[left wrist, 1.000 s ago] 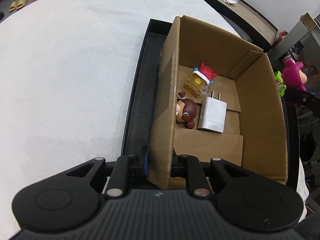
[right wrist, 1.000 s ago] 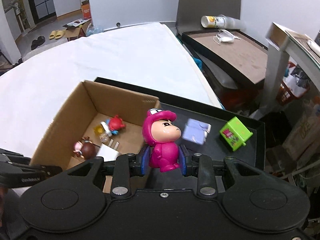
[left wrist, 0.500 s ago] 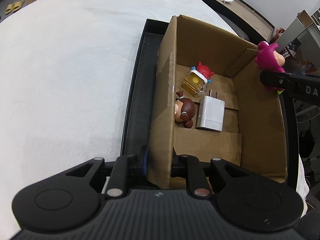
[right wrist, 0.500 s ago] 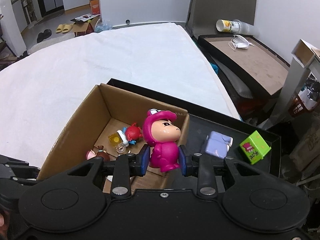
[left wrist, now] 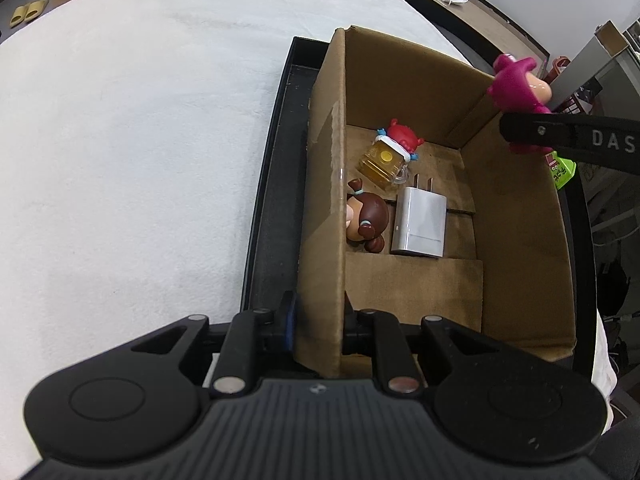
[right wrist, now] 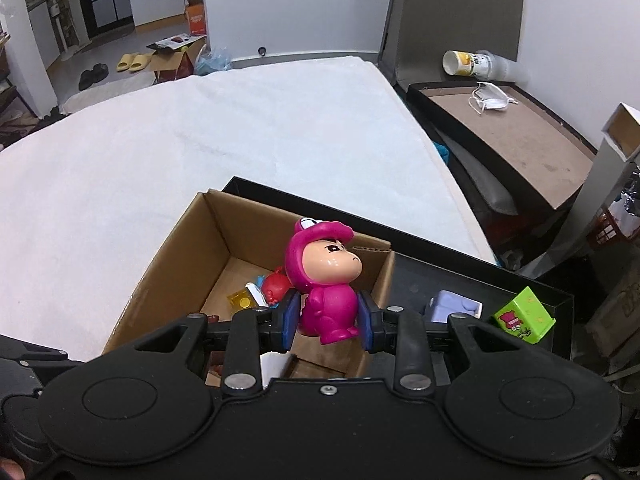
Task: Organize rigid objects
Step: 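Carry the pink pig into the box and open the right gripper, then move the right gripper back to the green cube box on the tray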
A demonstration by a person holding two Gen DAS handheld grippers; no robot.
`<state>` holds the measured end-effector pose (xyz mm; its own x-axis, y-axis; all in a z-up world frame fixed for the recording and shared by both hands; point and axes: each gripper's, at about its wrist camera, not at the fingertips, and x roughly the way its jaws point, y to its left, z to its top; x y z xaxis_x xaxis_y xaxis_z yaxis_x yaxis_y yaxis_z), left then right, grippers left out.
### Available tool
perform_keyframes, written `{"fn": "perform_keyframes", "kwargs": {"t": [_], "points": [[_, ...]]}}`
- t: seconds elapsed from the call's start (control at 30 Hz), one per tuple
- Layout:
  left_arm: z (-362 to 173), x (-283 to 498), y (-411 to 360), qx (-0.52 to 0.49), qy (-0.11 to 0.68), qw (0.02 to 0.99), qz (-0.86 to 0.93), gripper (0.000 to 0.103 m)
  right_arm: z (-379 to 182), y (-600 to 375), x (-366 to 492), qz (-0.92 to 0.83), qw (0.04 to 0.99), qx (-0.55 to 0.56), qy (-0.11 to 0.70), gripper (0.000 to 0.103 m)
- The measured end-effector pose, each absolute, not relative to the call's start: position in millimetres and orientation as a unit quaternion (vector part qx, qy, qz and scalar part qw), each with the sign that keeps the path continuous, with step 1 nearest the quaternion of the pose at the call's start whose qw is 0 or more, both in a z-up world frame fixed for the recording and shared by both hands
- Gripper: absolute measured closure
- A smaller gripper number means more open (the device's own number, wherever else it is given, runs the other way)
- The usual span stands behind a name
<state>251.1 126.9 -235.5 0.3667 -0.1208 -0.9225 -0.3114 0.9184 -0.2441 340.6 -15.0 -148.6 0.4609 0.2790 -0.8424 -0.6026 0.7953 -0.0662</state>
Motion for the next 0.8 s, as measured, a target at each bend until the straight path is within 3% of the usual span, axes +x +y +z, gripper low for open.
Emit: {"fn": "perform_keyframes", "kwargs": {"t": [0.2, 0.8], "points": [[-234.5, 252.6, 129.0, -0.193, 0.557, 0.805, 0.064, 0.085, -142.7, -23.7, 340.9, 0.254, 0.844, -0.167, 0.442, 0.062], [-233.0, 251.2, 127.7, -0.19, 0.556, 0.806, 0.069, 0.085, -135.6, -81.9, 339.4, 0.216, 0.86, -0.136, 0.442, 0.051]]}}
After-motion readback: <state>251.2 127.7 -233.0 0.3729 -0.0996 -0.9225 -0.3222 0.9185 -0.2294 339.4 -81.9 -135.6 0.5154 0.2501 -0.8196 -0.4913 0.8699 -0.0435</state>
